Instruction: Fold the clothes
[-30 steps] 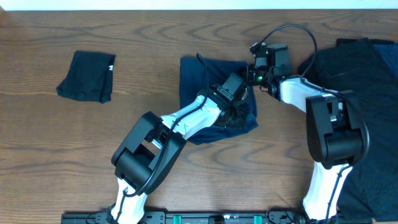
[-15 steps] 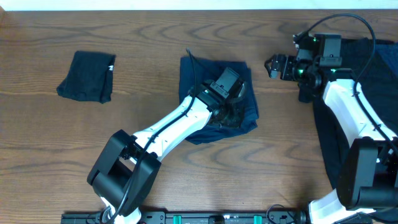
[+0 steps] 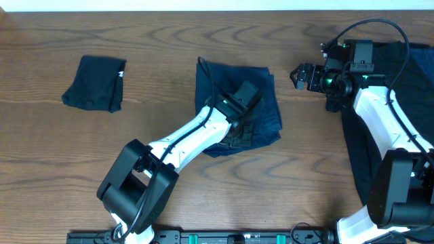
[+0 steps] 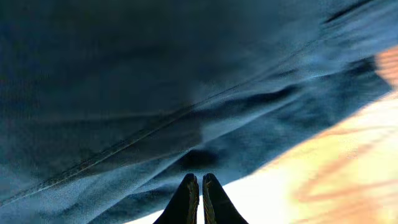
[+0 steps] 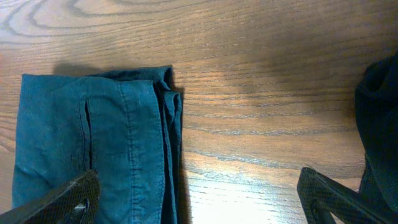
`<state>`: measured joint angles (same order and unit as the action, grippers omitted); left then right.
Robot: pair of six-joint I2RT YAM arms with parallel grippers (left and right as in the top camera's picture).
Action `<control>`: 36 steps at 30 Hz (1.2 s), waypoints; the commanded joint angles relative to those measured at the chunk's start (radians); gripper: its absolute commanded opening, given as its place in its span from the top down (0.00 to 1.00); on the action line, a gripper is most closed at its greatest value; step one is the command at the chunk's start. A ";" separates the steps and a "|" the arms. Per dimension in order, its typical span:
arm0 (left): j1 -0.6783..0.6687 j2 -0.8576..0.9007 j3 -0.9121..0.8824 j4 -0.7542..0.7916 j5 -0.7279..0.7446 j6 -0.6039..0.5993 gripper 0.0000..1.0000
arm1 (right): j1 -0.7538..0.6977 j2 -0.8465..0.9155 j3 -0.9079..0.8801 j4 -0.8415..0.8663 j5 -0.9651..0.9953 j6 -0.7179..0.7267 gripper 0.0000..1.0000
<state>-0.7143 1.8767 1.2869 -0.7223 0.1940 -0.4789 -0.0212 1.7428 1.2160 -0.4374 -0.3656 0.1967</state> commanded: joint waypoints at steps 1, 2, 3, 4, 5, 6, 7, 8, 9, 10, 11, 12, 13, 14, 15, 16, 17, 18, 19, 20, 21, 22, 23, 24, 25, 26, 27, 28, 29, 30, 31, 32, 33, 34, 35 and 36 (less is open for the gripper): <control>0.007 0.016 -0.055 0.017 -0.031 -0.061 0.92 | -0.006 -0.002 -0.001 -0.002 0.000 -0.003 0.01; 0.009 0.016 -0.071 0.028 -0.031 -0.071 0.93 | -0.006 -0.002 -0.001 -0.002 0.000 -0.003 0.01; 0.011 0.016 -0.087 0.039 -0.031 -0.077 0.93 | -0.006 -0.002 -0.001 -0.002 0.000 -0.003 0.01; 0.014 0.016 -0.101 0.050 -0.031 -0.077 0.92 | -0.006 -0.002 -0.001 -0.002 0.000 -0.003 0.01; 0.020 0.016 -0.116 0.061 -0.032 -0.077 0.92 | -0.006 -0.002 -0.001 -0.002 0.000 -0.003 0.01; 0.026 0.017 -0.127 0.069 -0.035 -0.077 0.93 | -0.006 -0.002 -0.001 -0.002 0.000 -0.003 0.01; 0.034 0.017 -0.137 0.077 -0.037 -0.077 0.93 | -0.006 -0.002 -0.001 -0.002 0.000 -0.003 0.01; 0.044 0.017 -0.145 0.077 -0.044 -0.077 0.93 | -0.006 -0.002 -0.001 -0.002 0.000 -0.003 0.01; 0.055 0.017 -0.151 0.076 -0.057 -0.076 0.93 | -0.006 -0.002 -0.001 -0.002 0.000 -0.003 0.01; 0.068 0.017 -0.157 0.075 -0.076 -0.076 0.93 | -0.006 -0.002 -0.001 -0.002 0.000 -0.003 0.01; 0.082 0.016 -0.162 0.072 -0.092 -0.076 0.92 | -0.006 -0.002 -0.001 -0.002 0.000 -0.003 0.01; 0.100 0.017 -0.168 0.072 -0.111 -0.076 0.92 | -0.006 -0.002 -0.001 -0.002 0.000 -0.003 0.01; 0.117 0.017 -0.172 0.072 -0.127 -0.076 0.93 | -0.006 -0.002 -0.001 -0.002 0.000 -0.003 0.01; 0.135 0.017 -0.175 0.072 -0.142 -0.076 0.92 | -0.006 -0.002 -0.001 -0.002 0.000 -0.003 0.01; 0.157 0.017 -0.177 0.072 -0.160 -0.072 0.93 | -0.006 -0.002 -0.001 -0.002 0.000 -0.003 0.01; 0.183 0.017 -0.178 0.072 -0.182 -0.072 0.92 | -0.006 -0.002 -0.001 -0.002 0.000 -0.003 0.01; 0.196 0.017 -0.178 0.073 -0.192 -0.072 0.93 | -0.006 -0.002 -0.001 -0.002 0.000 -0.003 0.01; 0.220 0.017 -0.178 0.077 -0.220 -0.072 0.93 | -0.006 -0.002 -0.001 -0.002 0.000 -0.003 0.01; 0.241 0.017 -0.178 0.082 -0.254 -0.071 0.93 | -0.006 -0.002 -0.001 -0.002 0.000 -0.003 0.01; 0.260 0.017 -0.178 0.091 -0.292 -0.071 0.93 | -0.006 -0.002 -0.001 -0.002 0.000 -0.003 0.01; 0.283 0.017 -0.178 0.111 -0.333 -0.065 0.92 | -0.006 -0.002 -0.001 -0.002 0.000 -0.003 0.01; 0.302 0.017 -0.178 0.135 -0.365 -0.055 0.93 | -0.006 -0.002 -0.001 -0.002 0.000 -0.003 0.01; 0.327 0.017 -0.178 0.173 -0.396 -0.037 0.93 | -0.006 -0.002 -0.001 -0.002 0.000 -0.003 0.01; 0.345 0.017 -0.178 0.205 -0.410 -0.012 0.93 | -0.006 -0.002 -0.001 -0.002 0.000 -0.003 0.01; 0.363 0.017 -0.178 0.238 -0.419 0.011 0.92 | -0.006 -0.002 -0.001 -0.002 0.000 -0.003 0.01; 0.382 0.017 -0.178 0.273 -0.420 0.034 0.90 | -0.006 -0.002 -0.001 -0.002 0.000 -0.003 0.01; 0.401 0.017 -0.178 0.309 -0.420 0.051 0.86 | -0.006 -0.002 -0.001 -0.002 0.000 -0.003 0.01; 0.422 0.017 -0.178 0.349 -0.420 0.071 0.83 | -0.006 -0.002 -0.001 -0.002 0.000 -0.003 0.01; 0.442 0.017 -0.178 0.389 -0.420 0.092 0.77 | -0.006 -0.002 -0.001 -0.002 0.000 -0.003 0.01; 0.459 0.017 -0.178 0.422 -0.420 0.107 0.74 | -0.006 -0.002 -0.001 -0.002 0.000 -0.003 0.01; 0.475 0.016 -0.175 0.452 -0.418 0.121 0.67 | -0.006 -0.002 -0.001 -0.002 0.000 -0.003 0.01; 0.486 0.016 -0.170 0.469 -0.411 0.129 0.60 | -0.006 -0.002 -0.001 -0.002 0.000 -0.003 0.01; 0.495 0.016 -0.161 0.475 -0.407 0.129 0.57 | -0.006 -0.002 -0.001 -0.002 0.000 -0.003 0.01; 0.502 0.011 -0.147 0.472 -0.396 0.131 0.54 | -0.006 -0.002 -0.001 -0.002 0.000 -0.003 0.01; 0.504 0.005 -0.135 0.465 -0.380 0.131 0.50 | -0.006 -0.002 -0.001 -0.002 0.000 -0.003 0.01; 0.504 -0.007 -0.121 0.452 -0.357 0.130 0.43 | -0.006 -0.002 -0.001 -0.002 0.000 -0.003 0.01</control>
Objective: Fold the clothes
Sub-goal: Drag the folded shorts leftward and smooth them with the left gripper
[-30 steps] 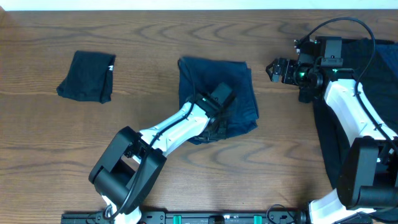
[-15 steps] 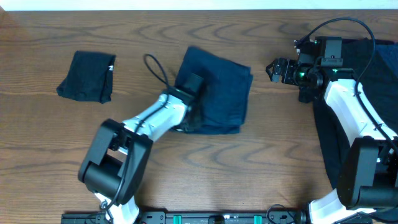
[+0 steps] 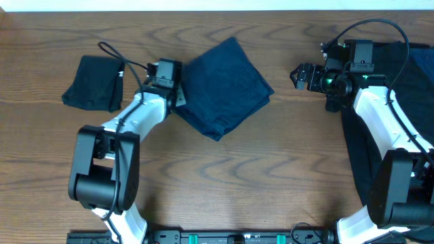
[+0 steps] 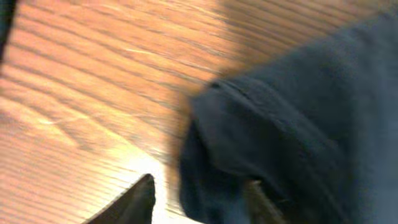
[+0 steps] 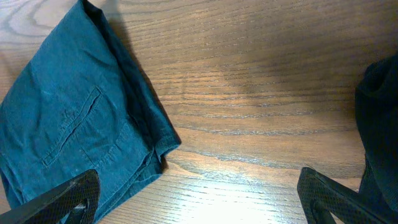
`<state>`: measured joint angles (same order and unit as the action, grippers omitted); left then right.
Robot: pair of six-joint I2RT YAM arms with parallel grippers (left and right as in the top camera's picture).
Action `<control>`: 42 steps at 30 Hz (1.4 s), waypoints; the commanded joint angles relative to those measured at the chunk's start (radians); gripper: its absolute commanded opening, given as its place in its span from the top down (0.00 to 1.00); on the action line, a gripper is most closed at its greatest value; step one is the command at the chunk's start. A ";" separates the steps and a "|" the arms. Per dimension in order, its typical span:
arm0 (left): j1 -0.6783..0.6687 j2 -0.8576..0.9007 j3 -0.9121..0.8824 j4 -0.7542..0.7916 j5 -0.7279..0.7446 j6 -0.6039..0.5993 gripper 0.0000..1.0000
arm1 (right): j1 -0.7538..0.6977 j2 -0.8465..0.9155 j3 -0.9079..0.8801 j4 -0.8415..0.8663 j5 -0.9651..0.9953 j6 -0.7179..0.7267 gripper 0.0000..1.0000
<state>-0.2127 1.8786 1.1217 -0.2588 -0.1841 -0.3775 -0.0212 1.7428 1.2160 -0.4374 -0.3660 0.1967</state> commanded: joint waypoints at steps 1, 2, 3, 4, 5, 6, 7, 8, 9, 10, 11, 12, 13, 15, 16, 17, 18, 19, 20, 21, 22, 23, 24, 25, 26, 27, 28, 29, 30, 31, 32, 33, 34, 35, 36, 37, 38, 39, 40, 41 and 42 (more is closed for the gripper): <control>0.002 -0.024 0.055 -0.027 0.042 0.029 0.42 | -0.006 -0.002 -0.001 -0.002 0.000 -0.003 0.01; -0.001 -0.045 0.064 -0.045 0.066 0.024 0.41 | -0.006 -0.002 -0.001 -0.002 0.000 -0.003 0.01; -0.005 -0.072 0.071 -0.063 0.098 0.012 0.36 | -0.006 -0.002 -0.001 -0.002 0.000 -0.003 0.01; -0.010 -0.101 0.073 -0.078 0.125 -0.005 0.32 | -0.006 -0.002 -0.001 -0.002 0.000 -0.003 0.01; -0.016 -0.135 0.074 -0.095 0.156 -0.037 0.30 | -0.006 -0.002 -0.001 -0.002 0.000 -0.003 0.01; -0.023 -0.160 0.074 -0.108 0.177 -0.062 0.30 | -0.006 -0.002 -0.001 -0.002 0.000 -0.003 0.01; -0.034 -0.193 0.074 -0.129 0.203 -0.095 0.29 | -0.006 -0.002 -0.001 -0.002 0.000 -0.003 0.01; -0.045 -0.219 0.074 -0.150 0.222 -0.129 0.29 | -0.006 -0.002 -0.001 -0.002 0.000 -0.003 0.01; -0.061 -0.244 0.074 -0.174 0.239 -0.162 0.29 | -0.006 -0.002 -0.001 -0.002 0.000 -0.003 0.01; -0.077 -0.259 0.074 -0.193 0.249 -0.183 0.29 | -0.006 -0.002 -0.001 -0.002 0.000 -0.003 0.01; -0.099 -0.269 0.074 -0.212 0.252 -0.200 0.30 | -0.006 -0.002 -0.001 -0.002 0.000 -0.003 0.01; -0.116 -0.270 0.074 -0.220 0.252 -0.205 0.35 | -0.006 -0.002 -0.001 -0.002 0.000 -0.003 0.01; -0.138 -0.269 0.073 -0.224 0.252 -0.204 0.41 | -0.006 -0.002 -0.001 -0.002 0.000 -0.003 0.01; -0.186 -0.251 0.072 -0.222 0.252 -0.204 0.51 | -0.006 -0.002 -0.001 -0.002 0.000 -0.003 0.01; -0.213 -0.236 0.072 -0.214 0.252 -0.205 0.63 | -0.006 -0.002 -0.001 -0.002 0.000 -0.003 0.01; -0.237 -0.220 0.072 -0.206 0.252 -0.205 0.68 | -0.006 -0.002 -0.001 -0.002 0.000 -0.003 0.01; -0.258 -0.202 0.072 -0.196 0.252 -0.205 0.75 | -0.006 -0.002 -0.001 -0.002 0.000 -0.003 0.01; -0.275 -0.187 0.072 -0.187 0.251 -0.205 0.81 | -0.006 -0.002 -0.001 -0.002 0.000 -0.003 0.01; -0.297 -0.162 0.072 -0.175 0.251 -0.205 0.81 | -0.006 -0.002 -0.001 -0.002 0.000 -0.003 0.01; -0.316 -0.137 0.072 -0.166 0.251 -0.205 0.85 | -0.006 -0.002 -0.001 -0.002 0.000 -0.003 0.01; -0.331 -0.114 0.072 -0.159 0.251 -0.209 0.85 | -0.006 -0.002 -0.001 -0.002 0.000 -0.003 0.01; -0.347 -0.085 0.072 -0.154 0.251 -0.212 0.85 | -0.006 -0.002 -0.001 -0.002 0.000 -0.003 0.01; -0.356 -0.066 0.072 -0.154 0.251 -0.212 0.85 | -0.006 -0.002 -0.001 -0.002 0.000 -0.003 0.01; -0.365 -0.040 0.072 -0.154 0.251 -0.212 0.85 | -0.006 -0.002 -0.001 -0.002 0.000 -0.003 0.01; -0.370 -0.018 0.072 -0.156 0.251 -0.211 0.85 | -0.006 -0.002 -0.001 -0.002 0.000 -0.003 0.01; -0.372 0.003 0.072 -0.163 0.251 -0.211 0.85 | -0.006 -0.002 -0.001 -0.002 0.000 -0.003 0.01; -0.372 0.020 0.072 -0.174 0.251 -0.211 0.86 | -0.006 -0.002 -0.001 -0.002 0.000 -0.003 0.01; -0.371 0.034 0.072 -0.190 0.251 -0.211 0.86 | -0.006 -0.002 -0.001 -0.002 0.000 -0.003 0.01; -0.367 0.045 0.072 -0.213 0.251 -0.209 0.85 | -0.006 -0.002 -0.001 -0.002 0.000 -0.003 0.01; -0.364 0.050 0.072 -0.233 0.251 -0.203 0.86 | -0.006 -0.002 -0.001 -0.002 0.000 -0.003 0.01; -0.360 0.052 0.072 -0.258 0.244 -0.199 0.85 | -0.006 -0.002 -0.001 -0.002 0.000 -0.003 0.01; -0.356 0.052 0.072 -0.288 0.230 -0.199 0.85 | -0.006 -0.002 -0.001 -0.002 0.000 -0.003 0.01; -0.349 0.051 0.072 -0.323 0.209 -0.198 0.86 | -0.006 -0.002 -0.001 -0.002 0.000 -0.003 0.01; -0.343 0.050 0.072 -0.354 0.188 -0.184 0.86 | -0.006 -0.002 -0.001 -0.002 0.000 -0.003 0.01; -0.338 0.050 0.072 -0.373 0.177 -0.160 0.86 | -0.006 -0.002 -0.001 -0.002 0.000 -0.003 0.01; -0.331 0.050 0.072 -0.396 0.169 -0.130 0.86 | -0.006 -0.002 -0.001 -0.002 0.000 -0.003 0.01; -0.323 0.050 0.072 -0.418 0.165 -0.100 0.86 | -0.006 -0.002 -0.001 -0.002 0.000 -0.003 0.01; -0.316 0.050 0.072 -0.432 0.165 -0.088 0.86 | -0.006 -0.002 -0.001 -0.002 0.000 -0.003 0.01; -0.307 0.050 0.072 -0.448 0.165 -0.085 0.86 | -0.006 -0.002 -0.001 -0.002 0.000 -0.003 0.01; -0.299 0.050 0.073 -0.459 0.166 -0.086 0.86 | -0.006 -0.002 -0.001 -0.002 0.000 -0.003 0.01; -0.292 0.049 0.073 -0.466 0.166 -0.086 0.86 | -0.006 -0.002 -0.001 -0.001 0.000 -0.003 0.01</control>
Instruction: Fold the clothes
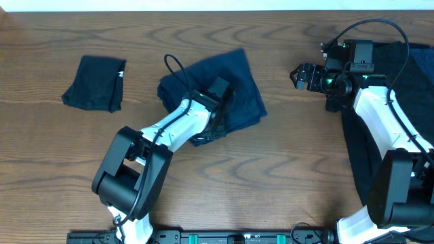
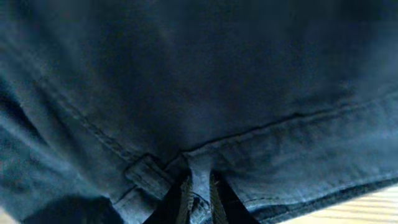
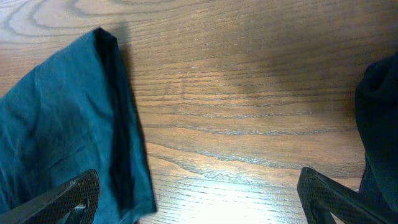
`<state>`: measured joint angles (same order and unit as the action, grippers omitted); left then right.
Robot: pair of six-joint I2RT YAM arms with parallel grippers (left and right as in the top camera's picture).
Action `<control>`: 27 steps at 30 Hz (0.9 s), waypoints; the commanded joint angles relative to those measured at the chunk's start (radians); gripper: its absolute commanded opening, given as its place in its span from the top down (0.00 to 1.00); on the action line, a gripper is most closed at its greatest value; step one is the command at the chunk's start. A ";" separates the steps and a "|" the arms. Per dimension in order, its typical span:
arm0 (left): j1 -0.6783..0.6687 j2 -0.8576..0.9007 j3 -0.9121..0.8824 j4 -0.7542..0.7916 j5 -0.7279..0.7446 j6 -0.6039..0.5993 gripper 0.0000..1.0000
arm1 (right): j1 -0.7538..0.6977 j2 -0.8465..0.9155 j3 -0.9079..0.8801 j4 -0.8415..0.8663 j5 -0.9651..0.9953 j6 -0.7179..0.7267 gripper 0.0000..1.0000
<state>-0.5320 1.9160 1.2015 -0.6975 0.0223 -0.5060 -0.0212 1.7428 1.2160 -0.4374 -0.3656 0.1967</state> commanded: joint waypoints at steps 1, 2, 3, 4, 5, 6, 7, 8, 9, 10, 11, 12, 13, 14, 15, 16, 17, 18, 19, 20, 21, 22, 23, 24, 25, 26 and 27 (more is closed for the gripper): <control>0.034 0.009 -0.007 -0.034 -0.041 0.043 0.86 | -0.006 -0.002 -0.001 -0.002 0.000 -0.003 0.01; 0.043 0.003 -0.006 -0.041 -0.041 0.050 0.86 | -0.006 -0.002 -0.001 -0.002 0.000 -0.003 0.01; 0.055 -0.006 -0.006 -0.051 -0.041 0.054 0.87 | -0.006 -0.002 -0.001 -0.002 0.000 -0.003 0.01; 0.067 -0.017 -0.005 -0.060 -0.041 0.054 0.87 | -0.006 -0.002 -0.001 -0.002 0.000 -0.003 0.01; 0.082 -0.030 -0.005 -0.069 -0.042 0.054 0.87 | -0.006 -0.002 -0.001 -0.002 0.000 -0.003 0.01; 0.099 -0.044 -0.005 -0.079 -0.041 0.053 0.86 | -0.006 -0.002 -0.001 -0.002 0.000 -0.003 0.01; 0.115 -0.059 -0.005 -0.088 -0.041 0.053 0.87 | -0.006 -0.002 -0.001 -0.002 0.000 -0.003 0.01; 0.132 -0.072 -0.005 -0.097 -0.041 0.054 0.86 | -0.006 -0.002 -0.001 -0.002 0.000 -0.003 0.01; 0.150 -0.088 -0.005 -0.107 -0.041 0.054 0.86 | -0.006 -0.002 -0.001 -0.002 0.000 -0.003 0.01; 0.164 -0.100 -0.005 -0.113 -0.041 0.054 0.86 | -0.006 -0.002 -0.001 -0.002 0.000 -0.003 0.01; 0.185 -0.120 -0.005 -0.118 -0.041 0.056 0.85 | -0.006 -0.002 -0.001 -0.002 0.000 -0.003 0.01; 0.196 -0.136 -0.005 -0.120 -0.037 0.058 0.85 | -0.006 -0.002 -0.001 -0.002 0.000 -0.003 0.01; 0.206 -0.153 -0.005 -0.121 -0.033 0.058 0.83 | -0.006 -0.002 -0.001 -0.002 0.000 -0.003 0.01; 0.214 -0.171 -0.005 -0.121 -0.025 0.057 0.83 | -0.006 -0.002 -0.001 -0.002 0.000 -0.003 0.01; 0.220 -0.190 -0.005 -0.122 -0.016 0.057 0.74 | -0.006 -0.002 -0.001 -0.002 0.000 -0.003 0.01; 0.224 -0.211 -0.005 -0.125 -0.014 0.056 0.65 | -0.006 -0.002 -0.001 -0.002 0.000 -0.003 0.01; 0.227 -0.230 -0.005 -0.127 -0.014 0.056 0.55 | -0.006 -0.002 -0.001 -0.002 0.000 -0.003 0.01; 0.228 -0.251 -0.005 -0.128 -0.014 0.056 0.46 | -0.006 -0.002 -0.001 -0.002 0.000 -0.003 0.01; 0.228 -0.265 -0.005 -0.128 -0.014 0.055 0.36 | -0.006 -0.002 -0.001 -0.002 0.000 -0.003 0.01; 0.228 -0.278 -0.005 -0.128 -0.014 0.044 0.27 | -0.006 -0.002 -0.001 -0.002 0.000 -0.003 0.01; 0.228 -0.284 -0.005 -0.129 -0.014 0.037 0.20 | -0.006 -0.002 -0.001 -0.002 0.000 -0.003 0.01; 0.228 -0.284 -0.005 -0.129 -0.014 0.037 0.14 | -0.006 -0.002 -0.001 -0.002 0.000 -0.003 0.01; 0.228 -0.283 -0.005 -0.129 -0.015 0.037 0.08 | -0.006 -0.002 -0.001 -0.002 0.000 -0.003 0.01; 0.229 -0.278 -0.006 -0.128 -0.017 0.031 0.05 | -0.006 -0.002 -0.001 -0.002 0.000 -0.003 0.01; 0.229 -0.271 -0.006 -0.129 -0.032 0.010 0.04 | -0.006 -0.002 -0.001 -0.002 0.000 -0.003 0.01; 0.229 -0.264 -0.008 -0.128 -0.042 -0.002 0.02 | -0.006 -0.002 -0.001 -0.002 0.000 -0.003 0.01; 0.229 -0.256 -0.010 -0.128 -0.060 -0.017 0.02 | -0.006 -0.002 -0.001 -0.002 0.000 -0.003 0.01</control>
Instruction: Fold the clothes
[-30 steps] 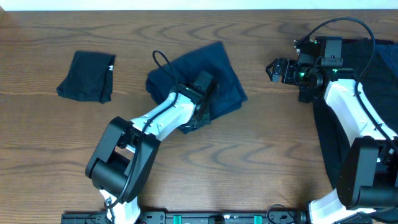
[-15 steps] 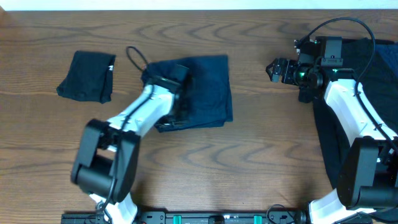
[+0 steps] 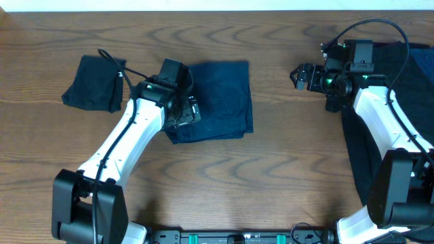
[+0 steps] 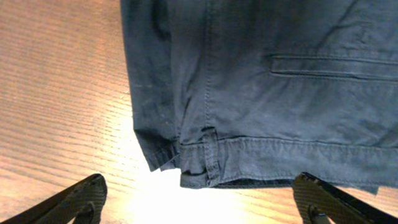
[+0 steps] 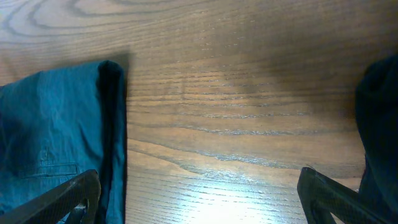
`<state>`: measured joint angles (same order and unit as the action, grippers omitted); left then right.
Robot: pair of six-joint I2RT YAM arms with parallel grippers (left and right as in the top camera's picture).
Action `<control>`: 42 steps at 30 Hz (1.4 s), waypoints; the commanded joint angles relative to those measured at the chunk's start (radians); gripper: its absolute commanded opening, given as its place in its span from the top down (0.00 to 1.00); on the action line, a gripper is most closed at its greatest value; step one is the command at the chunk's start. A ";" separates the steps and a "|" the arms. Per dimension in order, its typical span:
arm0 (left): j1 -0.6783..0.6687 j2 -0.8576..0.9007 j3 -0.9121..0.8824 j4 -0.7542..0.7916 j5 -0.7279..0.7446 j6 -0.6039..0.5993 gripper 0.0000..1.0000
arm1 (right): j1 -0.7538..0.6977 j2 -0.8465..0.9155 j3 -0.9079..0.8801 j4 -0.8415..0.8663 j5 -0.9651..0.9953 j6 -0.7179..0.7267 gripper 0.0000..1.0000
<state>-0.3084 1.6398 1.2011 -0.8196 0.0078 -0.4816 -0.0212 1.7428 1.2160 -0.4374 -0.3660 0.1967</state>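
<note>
A folded pair of dark blue jeans (image 3: 217, 102) lies square on the wooden table at centre, its waistband and back pocket filling the left wrist view (image 4: 261, 93). My left gripper (image 3: 184, 114) hovers at the jeans' left edge, open and empty, both fingertips wide apart over bare wood (image 4: 199, 202). A folded black garment (image 3: 93, 83) sits at the far left. My right gripper (image 3: 298, 76) is open and empty at the back right, with the jeans' right edge (image 5: 56, 149) showing in its view.
A pile of dark cloth (image 3: 413, 74) lies at the right edge under the right arm, also seen as dark cloth (image 5: 379, 124) in the right wrist view. The table's far edge (image 3: 217, 9) meets a white wall.
My left gripper was shut on the jeans' waistband; now it is open and off the cloth. The jeans have turned from a skewed heap into a square, flat fold. The right arm is unchanged.
My left gripper was shut, pressed on the jeans at centre. Then it stood open at the jeans' left corner, the bundle turned diamond-wise. Then it was shut on the waistband with the bundle bunched. Now the jeans lie squared and released.
</note>
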 commanded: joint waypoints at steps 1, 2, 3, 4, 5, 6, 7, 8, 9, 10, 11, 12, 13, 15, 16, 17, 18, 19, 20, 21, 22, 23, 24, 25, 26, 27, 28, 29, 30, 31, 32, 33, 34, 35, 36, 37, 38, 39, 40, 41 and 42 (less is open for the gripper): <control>0.005 0.029 -0.013 -0.006 -0.063 -0.057 0.01 | -0.006 -0.002 -0.001 -0.002 0.000 -0.003 0.01; 0.005 0.037 -0.017 -0.006 -0.077 -0.071 0.00 | -0.006 -0.002 -0.001 -0.002 0.000 -0.003 0.01; 0.005 0.047 -0.019 -0.003 -0.084 -0.074 0.01 | -0.006 -0.002 -0.001 -0.002 0.000 -0.003 0.01; 0.005 0.058 -0.019 0.000 -0.084 -0.074 0.02 | -0.006 -0.002 -0.001 -0.002 0.000 -0.003 0.01; 0.005 0.072 -0.019 0.006 -0.084 -0.074 0.02 | -0.006 -0.002 -0.001 -0.002 0.000 -0.003 0.01; 0.005 0.086 -0.019 0.014 -0.084 -0.074 0.02 | -0.006 -0.002 -0.001 -0.002 0.000 -0.003 0.01; 0.005 0.100 -0.019 0.021 -0.084 -0.074 0.02 | -0.006 -0.002 -0.001 -0.002 0.000 -0.003 0.01; 0.005 0.112 -0.019 0.026 -0.083 -0.074 0.02 | -0.006 -0.002 -0.001 -0.002 0.000 -0.003 0.01; 0.005 0.126 -0.019 0.029 -0.084 -0.073 0.02 | -0.006 -0.002 -0.001 -0.002 0.000 -0.003 0.01; 0.005 0.140 -0.019 0.031 -0.084 -0.073 0.02 | -0.006 -0.002 -0.001 -0.002 0.000 -0.003 0.01; 0.005 0.153 -0.019 0.033 -0.084 -0.073 0.02 | -0.006 -0.002 -0.001 -0.002 0.000 -0.003 0.01; 0.005 0.164 -0.019 0.036 -0.085 -0.072 0.02 | -0.006 -0.002 -0.001 -0.002 0.000 -0.003 0.01; 0.005 0.175 -0.019 0.041 -0.085 -0.069 0.02 | -0.006 -0.002 -0.001 -0.002 0.000 -0.003 0.01; 0.005 0.196 -0.019 0.051 -0.084 -0.070 0.02 | -0.006 -0.002 -0.001 -0.002 0.000 -0.003 0.01; 0.005 0.205 -0.019 0.055 -0.084 -0.070 0.02 | -0.006 -0.002 -0.001 -0.002 0.000 -0.003 0.01; 0.005 0.216 -0.019 0.060 -0.084 -0.070 0.02 | -0.006 -0.002 -0.001 -0.002 0.000 -0.003 0.01; 0.005 0.221 -0.019 0.063 -0.084 -0.070 0.02 | -0.006 -0.002 -0.001 -0.002 0.000 -0.003 0.01; 0.005 0.232 -0.019 0.066 -0.084 -0.070 0.02 | -0.006 -0.002 -0.001 -0.002 0.000 -0.003 0.01; 0.005 0.238 -0.019 0.068 -0.084 -0.069 0.02 | -0.006 -0.002 -0.001 -0.002 0.000 -0.003 0.01; 0.005 0.245 -0.019 0.071 -0.084 -0.070 0.02 | -0.006 -0.002 -0.001 -0.002 0.000 -0.003 0.01; 0.005 0.251 -0.019 0.073 -0.084 -0.070 0.02 | -0.006 -0.002 -0.001 -0.002 0.000 -0.003 0.01; 0.005 0.257 -0.019 0.077 -0.084 -0.070 0.02 | -0.006 -0.002 -0.001 -0.002 0.000 -0.003 0.01; 0.005 0.264 -0.019 0.080 -0.084 -0.070 0.02 | -0.006 -0.002 -0.001 -0.002 0.000 -0.003 0.01; 0.005 0.270 -0.019 0.084 -0.084 -0.070 0.02 | -0.006 -0.002 -0.001 -0.002 0.000 -0.003 0.01; 0.005 0.278 -0.020 0.089 -0.084 -0.070 0.02 | -0.006 -0.002 -0.001 -0.002 0.000 -0.003 0.01; 0.005 0.285 -0.021 0.093 -0.084 -0.070 0.02 | -0.006 -0.002 -0.001 -0.002 0.000 -0.003 0.01; 0.005 0.296 -0.024 0.100 -0.083 -0.070 0.02 | -0.006 -0.002 -0.001 -0.002 0.000 -0.003 0.01; 0.005 0.307 -0.029 0.109 -0.083 -0.070 0.02 | -0.006 -0.002 -0.001 -0.002 0.000 -0.003 0.01; 0.005 0.316 -0.034 0.119 -0.083 -0.070 0.02 | -0.006 -0.002 -0.001 -0.002 0.000 -0.003 0.01; 0.005 0.323 -0.040 0.126 -0.080 -0.070 0.02 | -0.006 -0.002 -0.001 -0.002 0.000 -0.003 0.01; 0.005 0.331 -0.047 0.134 -0.078 -0.070 0.02 | -0.006 -0.002 -0.001 -0.002 0.000 -0.003 0.01; 0.005 0.337 -0.052 0.138 -0.073 -0.069 0.02 | -0.006 -0.002 -0.001 -0.002 0.000 -0.003 0.01; 0.005 0.344 -0.056 0.141 -0.068 -0.069 0.01 | -0.006 -0.002 -0.001 -0.002 0.000 -0.003 0.01; 0.005 0.349 -0.062 0.146 -0.067 -0.070 0.02 | -0.006 -0.002 -0.001 -0.002 0.000 -0.003 0.01; 0.005 0.351 -0.066 0.149 -0.064 -0.070 0.07 | -0.006 -0.002 -0.001 -0.002 0.000 -0.003 0.01; 0.005 0.352 -0.071 0.152 -0.064 -0.070 0.13 | -0.006 -0.002 -0.001 -0.002 0.000 -0.003 0.01; 0.005 0.352 -0.074 0.152 -0.064 -0.070 0.21 | -0.006 -0.002 -0.001 -0.002 0.000 -0.003 0.01; 0.005 0.352 -0.074 0.150 -0.064 -0.070 0.28 | -0.006 -0.002 -0.001 -0.002 0.000 -0.003 0.01; 0.005 0.352 -0.074 0.148 -0.064 -0.070 0.34 | -0.006 -0.002 -0.001 -0.002 0.000 -0.003 0.01; 0.005 0.352 -0.074 0.148 -0.064 -0.070 0.38 | -0.006 -0.002 -0.001 -0.002 0.000 -0.003 0.01; 0.005 0.352 -0.074 0.148 -0.064 -0.070 0.39 | -0.006 -0.002 -0.001 -0.002 0.000 -0.003 0.01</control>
<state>-0.3126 1.9171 1.1767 -0.6548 -0.0078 -0.5495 -0.0212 1.7428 1.2160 -0.4374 -0.3660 0.1967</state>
